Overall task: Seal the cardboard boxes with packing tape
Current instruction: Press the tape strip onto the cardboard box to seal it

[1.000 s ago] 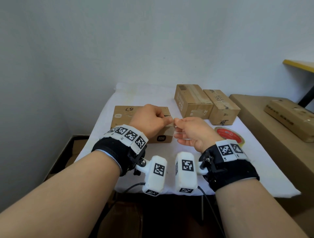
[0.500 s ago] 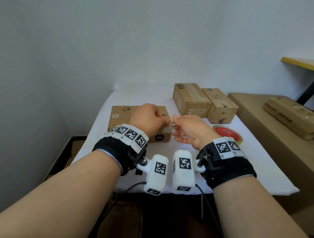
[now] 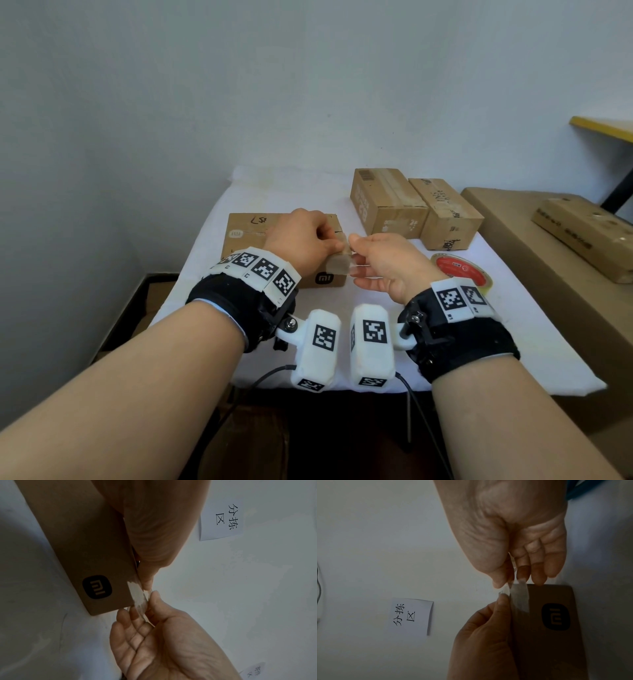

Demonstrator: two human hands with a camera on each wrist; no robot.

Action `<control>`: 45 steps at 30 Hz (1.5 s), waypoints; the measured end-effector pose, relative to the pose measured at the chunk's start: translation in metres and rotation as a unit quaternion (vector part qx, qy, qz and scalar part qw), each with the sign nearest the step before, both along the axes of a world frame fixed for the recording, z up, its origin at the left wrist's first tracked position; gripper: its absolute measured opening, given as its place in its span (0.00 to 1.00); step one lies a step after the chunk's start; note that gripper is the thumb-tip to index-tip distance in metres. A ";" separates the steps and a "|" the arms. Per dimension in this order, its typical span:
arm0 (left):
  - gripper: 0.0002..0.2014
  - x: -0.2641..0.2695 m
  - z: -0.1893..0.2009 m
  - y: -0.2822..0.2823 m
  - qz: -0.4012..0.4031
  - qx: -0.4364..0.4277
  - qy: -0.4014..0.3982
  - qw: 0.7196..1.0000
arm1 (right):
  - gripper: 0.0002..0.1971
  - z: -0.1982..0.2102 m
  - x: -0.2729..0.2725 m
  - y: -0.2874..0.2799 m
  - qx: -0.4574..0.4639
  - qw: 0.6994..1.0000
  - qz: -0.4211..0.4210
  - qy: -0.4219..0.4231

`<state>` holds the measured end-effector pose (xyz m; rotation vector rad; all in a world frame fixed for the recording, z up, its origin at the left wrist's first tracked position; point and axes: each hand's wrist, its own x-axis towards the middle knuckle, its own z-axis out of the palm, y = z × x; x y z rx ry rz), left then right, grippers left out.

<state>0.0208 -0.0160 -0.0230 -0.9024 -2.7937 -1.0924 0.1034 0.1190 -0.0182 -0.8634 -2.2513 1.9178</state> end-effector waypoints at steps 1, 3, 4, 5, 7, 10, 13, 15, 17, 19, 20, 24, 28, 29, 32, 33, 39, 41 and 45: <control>0.08 -0.001 0.000 0.000 -0.003 0.002 -0.001 1.000 | 0.11 0.000 0.000 0.000 0.002 1.000 0.001 0.000; 0.08 -0.002 -0.001 0.000 -0.007 0.006 -0.001 1.000 | 0.11 0.000 0.000 0.000 0.007 1.000 0.004 0.001; 0.07 -0.002 -0.001 0.000 -0.007 0.007 0.000 1.000 | 0.11 0.001 0.000 -0.001 0.010 1.000 0.006 0.001; 0.07 -0.003 -0.001 -0.001 -0.007 0.008 0.001 1.000 | 0.11 0.001 0.000 -0.001 0.012 1.000 0.008 0.002; 0.06 -0.003 -0.001 -0.001 -0.007 0.012 0.003 1.000 | 0.10 0.001 0.000 -0.002 0.019 1.000 0.012 0.005; 0.05 -0.002 -0.001 -0.001 -0.010 0.014 0.007 1.000 | 0.09 -0.001 -0.001 -0.003 0.037 0.999 0.009 0.005; 0.05 -0.002 -0.002 -0.002 -0.010 0.019 0.002 1.000 | 0.08 -0.002 -0.002 -0.003 0.046 0.999 0.009 0.002; 0.04 -0.002 -0.002 -0.002 -0.014 0.023 0.002 1.000 | 0.07 -0.002 -0.003 -0.003 0.045 0.999 0.010 0.000; 0.04 -0.002 -0.002 -0.004 -0.018 0.024 0.001 1.000 | 0.08 -0.002 -0.003 -0.003 0.045 0.999 0.011 -0.001; 0.05 -0.003 -0.003 -0.005 -0.016 0.025 -0.004 1.000 | 0.08 -0.002 -0.004 -0.003 0.045 0.999 0.012 -0.002; 0.06 -0.005 -0.005 -0.005 -0.015 0.028 -0.003 0.999 | 0.08 -0.002 -0.004 -0.003 0.044 0.999 0.011 -0.001; 0.06 -0.007 -0.008 -0.005 -0.009 0.045 0.007 0.999 | 0.08 -0.002 -0.004 -0.004 0.043 0.999 0.007 0.001; 0.07 -0.008 -0.008 -0.007 -0.007 0.040 0.022 0.999 | 0.12 -0.003 -0.005 -0.003 0.045 0.999 0.007 0.002; 0.07 -0.008 -0.008 -0.007 -0.008 0.041 0.019 0.999 | 0.14 -0.004 -0.005 -0.002 0.045 0.999 0.007 0.002; 0.07 -0.006 -0.007 -0.007 -0.002 0.042 0.018 0.999 | 0.18 -0.006 -0.006 -0.001 0.046 0.999 0.009 0.003; 0.07 -0.005 -0.006 -0.007 -0.001 0.040 0.020 0.999 | 0.18 -0.006 -0.006 -0.001 0.047 0.999 0.008 0.004; 0.06 -0.001 -0.004 -0.009 0.003 0.031 0.022 0.999 | 0.15 -0.008 -0.006 0.000 0.061 0.998 0.003 0.014; 0.07 0.000 -0.005 -0.009 0.000 0.029 0.024 0.999 | 0.15 -0.009 -0.006 0.000 0.057 0.998 0.002 0.018; 0.07 -0.001 -0.005 -0.010 -0.008 0.032 0.028 0.999 | 0.16 -0.010 -0.004 0.000 0.047 0.999 0.002 0.023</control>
